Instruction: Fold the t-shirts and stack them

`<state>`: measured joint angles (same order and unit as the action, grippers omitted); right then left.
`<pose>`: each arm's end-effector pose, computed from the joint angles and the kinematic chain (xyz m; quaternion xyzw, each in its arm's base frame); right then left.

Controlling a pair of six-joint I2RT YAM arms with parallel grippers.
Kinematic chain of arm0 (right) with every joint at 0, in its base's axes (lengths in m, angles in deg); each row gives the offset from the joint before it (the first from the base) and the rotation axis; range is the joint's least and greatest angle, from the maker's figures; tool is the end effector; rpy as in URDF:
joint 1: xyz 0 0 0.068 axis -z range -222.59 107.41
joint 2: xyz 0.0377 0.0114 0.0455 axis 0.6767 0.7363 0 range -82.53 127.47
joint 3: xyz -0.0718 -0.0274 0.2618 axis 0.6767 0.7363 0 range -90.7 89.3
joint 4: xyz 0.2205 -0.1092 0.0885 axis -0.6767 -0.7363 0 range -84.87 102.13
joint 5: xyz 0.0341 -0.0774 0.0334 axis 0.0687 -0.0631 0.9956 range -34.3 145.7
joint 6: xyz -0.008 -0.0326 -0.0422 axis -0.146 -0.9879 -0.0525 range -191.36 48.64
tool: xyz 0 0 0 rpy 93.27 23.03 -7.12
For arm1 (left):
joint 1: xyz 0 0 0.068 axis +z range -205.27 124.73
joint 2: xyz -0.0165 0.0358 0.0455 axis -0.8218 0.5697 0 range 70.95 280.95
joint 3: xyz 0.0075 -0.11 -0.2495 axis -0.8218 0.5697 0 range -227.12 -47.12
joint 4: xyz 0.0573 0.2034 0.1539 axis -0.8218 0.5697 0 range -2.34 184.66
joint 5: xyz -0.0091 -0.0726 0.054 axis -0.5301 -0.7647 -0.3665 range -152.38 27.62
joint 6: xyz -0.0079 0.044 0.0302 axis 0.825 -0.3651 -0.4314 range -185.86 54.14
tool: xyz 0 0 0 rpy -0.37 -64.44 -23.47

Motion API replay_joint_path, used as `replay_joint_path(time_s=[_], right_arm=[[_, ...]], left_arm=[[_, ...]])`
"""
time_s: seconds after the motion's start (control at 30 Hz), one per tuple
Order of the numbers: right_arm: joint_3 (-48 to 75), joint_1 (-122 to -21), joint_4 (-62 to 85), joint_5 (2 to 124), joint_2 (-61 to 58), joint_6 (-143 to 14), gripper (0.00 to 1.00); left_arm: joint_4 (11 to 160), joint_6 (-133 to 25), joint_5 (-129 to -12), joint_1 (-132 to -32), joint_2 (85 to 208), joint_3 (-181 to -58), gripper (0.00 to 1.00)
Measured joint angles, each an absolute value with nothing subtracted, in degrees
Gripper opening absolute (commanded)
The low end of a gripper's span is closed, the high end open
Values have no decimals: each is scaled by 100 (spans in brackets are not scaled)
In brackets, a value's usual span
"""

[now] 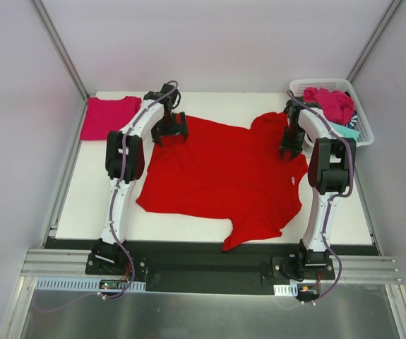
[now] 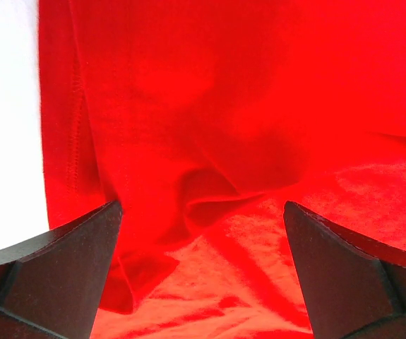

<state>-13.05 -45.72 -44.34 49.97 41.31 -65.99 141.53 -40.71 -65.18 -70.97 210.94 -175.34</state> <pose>0.4394 0.0205 0.1919 0.0246 0.9929 -0.0418 0.1082 0.4996 -0.1422 0.1922 -0.0753 0.9743 -0.0960 0.1894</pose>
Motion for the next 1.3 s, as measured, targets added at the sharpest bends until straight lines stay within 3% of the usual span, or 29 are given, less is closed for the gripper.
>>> replay_joint_path(time_s=[0.3, 0.73, 1.0, 1.3], right_arm=[[-1016, -4690, -4478, 4997, 3886, -6643, 32], [980, -6257, -4327, 5051, 1750, -6451, 33], [1987, -6553, -3980, 5145, 1656, -6230, 33], [2221, -6570, -3494, 5141, 2212, -6145, 32]], left_arm=[[14396, -4080, -6440, -7115, 20724, -16848, 99], [14400, -4040, -5793, -7928, 17686, -14813, 99], [14326, -3916, -5616, -8225, 17830, -13631, 99], [13991, -3750, -5432, -8221, 18473, -13467, 99]])
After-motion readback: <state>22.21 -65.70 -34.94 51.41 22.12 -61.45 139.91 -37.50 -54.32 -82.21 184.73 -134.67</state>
